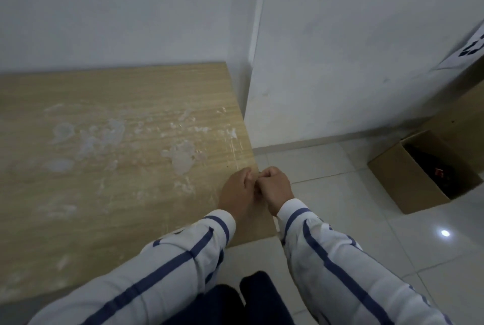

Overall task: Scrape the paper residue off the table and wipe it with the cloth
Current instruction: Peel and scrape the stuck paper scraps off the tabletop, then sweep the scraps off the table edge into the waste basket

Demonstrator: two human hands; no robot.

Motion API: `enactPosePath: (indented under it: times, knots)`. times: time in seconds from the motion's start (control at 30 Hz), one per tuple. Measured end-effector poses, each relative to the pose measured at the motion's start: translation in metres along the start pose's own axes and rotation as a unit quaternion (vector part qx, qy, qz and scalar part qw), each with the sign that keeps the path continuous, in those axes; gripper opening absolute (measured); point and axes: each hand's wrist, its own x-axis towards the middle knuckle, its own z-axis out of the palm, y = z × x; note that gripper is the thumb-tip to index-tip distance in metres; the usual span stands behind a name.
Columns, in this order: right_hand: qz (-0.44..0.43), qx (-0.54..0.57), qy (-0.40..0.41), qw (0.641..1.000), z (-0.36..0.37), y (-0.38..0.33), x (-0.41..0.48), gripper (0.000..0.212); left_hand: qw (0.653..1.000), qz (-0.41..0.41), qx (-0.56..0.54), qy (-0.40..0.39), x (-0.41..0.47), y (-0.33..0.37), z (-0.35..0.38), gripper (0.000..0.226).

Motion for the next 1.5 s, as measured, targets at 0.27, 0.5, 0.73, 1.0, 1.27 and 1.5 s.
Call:
enactPosePath:
  times: [0.27, 0.5, 0.73, 1.0, 1.27, 1.5]
  knots:
    - [0.076, 0.134, -0.022, 0.988, -0.012, 0.029, 0.046, 0.012, 0.972, 0.075, 0.221, 0.032, 0.021, -0.013, 0.039, 0.053]
    - [0.119, 0.161, -0.063, 0.978, 0.002, 0.055, 0.088, 0.015, 0.944, 0.072, 0.308, 0.098, 0.075, -0.021, 0.043, 0.058]
    - [0.005, -0.022, -0.092, 0.996, 0.042, 0.129, 0.161, 0.013, 0.932, 0.069, 0.332, 0.127, 0.104, -0.020, 0.038, 0.061]
    - [-0.117, -0.319, -0.148, 0.929, 0.058, 0.200, 0.224, 0.012, 0.920, 0.065, 0.357, 0.146, 0.105, -0.021, 0.041, 0.061]
    - [-0.098, -0.228, -0.105, 0.963, 0.073, 0.222, 0.252, 0.029, 0.919, 0.069, 0.357, 0.151, 0.103, -0.020, 0.042, 0.058]
    - [-0.064, -0.285, -0.102, 0.951, 0.078, 0.217, 0.265, 0.022, 0.922, 0.063, 0.354, 0.144, 0.103, -0.020, 0.042, 0.058]
